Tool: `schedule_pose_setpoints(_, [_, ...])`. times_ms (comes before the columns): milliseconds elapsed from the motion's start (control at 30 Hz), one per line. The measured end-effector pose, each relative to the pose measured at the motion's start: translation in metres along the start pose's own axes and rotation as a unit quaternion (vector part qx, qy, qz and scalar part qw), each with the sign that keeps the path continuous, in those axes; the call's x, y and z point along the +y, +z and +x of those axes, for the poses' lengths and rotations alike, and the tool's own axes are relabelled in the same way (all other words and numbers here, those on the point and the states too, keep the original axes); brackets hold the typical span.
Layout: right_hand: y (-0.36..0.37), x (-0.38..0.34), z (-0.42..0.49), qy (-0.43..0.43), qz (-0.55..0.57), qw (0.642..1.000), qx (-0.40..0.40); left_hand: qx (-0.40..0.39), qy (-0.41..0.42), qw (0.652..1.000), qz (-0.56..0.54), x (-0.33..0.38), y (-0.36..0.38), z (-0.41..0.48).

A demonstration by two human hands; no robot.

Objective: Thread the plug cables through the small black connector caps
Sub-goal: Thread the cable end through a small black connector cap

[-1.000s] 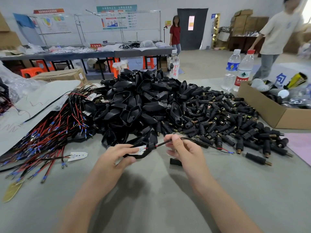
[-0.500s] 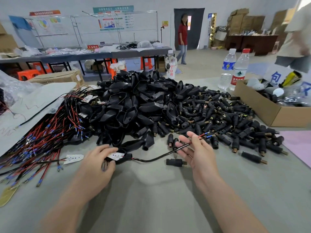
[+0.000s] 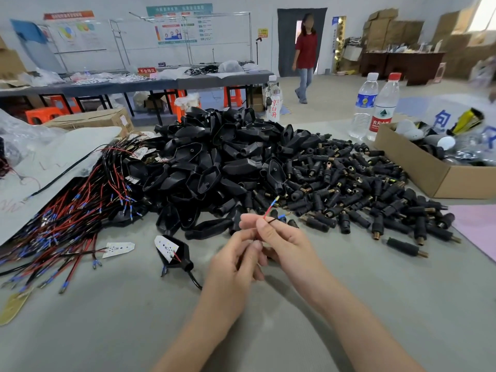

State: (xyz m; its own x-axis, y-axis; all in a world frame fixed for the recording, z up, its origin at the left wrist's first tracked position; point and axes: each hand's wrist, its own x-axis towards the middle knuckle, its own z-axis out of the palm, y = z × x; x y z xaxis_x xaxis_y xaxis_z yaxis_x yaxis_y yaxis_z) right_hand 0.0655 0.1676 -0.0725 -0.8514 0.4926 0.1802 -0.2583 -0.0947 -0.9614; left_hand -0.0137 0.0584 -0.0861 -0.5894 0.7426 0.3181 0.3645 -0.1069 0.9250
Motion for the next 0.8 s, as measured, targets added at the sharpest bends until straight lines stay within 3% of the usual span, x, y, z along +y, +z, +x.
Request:
schedule_pose_setpoints(67, [-0.004, 0.001, -0.002, -0.032, -0.065, 0.997, -0.008, -0.001, -0.001, 1.0, -0.031, 0.002, -0.004, 0.001])
schedule_pose_setpoints(100, [-0.006, 0.001, -0.002, -0.057, -0.15, 0.987, 0.007, 0.001, -0.002, 0.999, -0.042, 0.002, -0.006, 0.001])
schedule_pose_setpoints(167, [-0.014, 0.005, 0.0, -0.104, -0.387, 0.915, 0.05, 0.029, -0.015, 0.998, -0.052, 0.002, -0.009, 0.003])
schedule_pose_setpoints(233, [-0.019, 0.006, -0.002, -0.081, -0.53, 0.842, 0.055, 0.068, -0.034, 0.996, -0.046, 0.001, -0.014, 0.005])
schedule_pose_setpoints(433, [-0.038, 0.014, -0.011, -0.035, -0.629, 0.776, 0.037, 0.11, -0.055, 0.992, 0.021, -0.011, -0.038, 0.009])
schedule_pose_setpoints(700, [-0.051, 0.016, -0.017, -0.071, -0.637, 0.765, 0.062, 0.087, -0.047, 0.994, 0.057, -0.012, -0.036, 0.007])
schedule_pose_setpoints(800, [-0.043, 0.015, -0.013, -0.057, -0.525, 0.845, 0.085, 0.068, -0.016, 0.996, 0.064, -0.013, -0.033, 0.007])
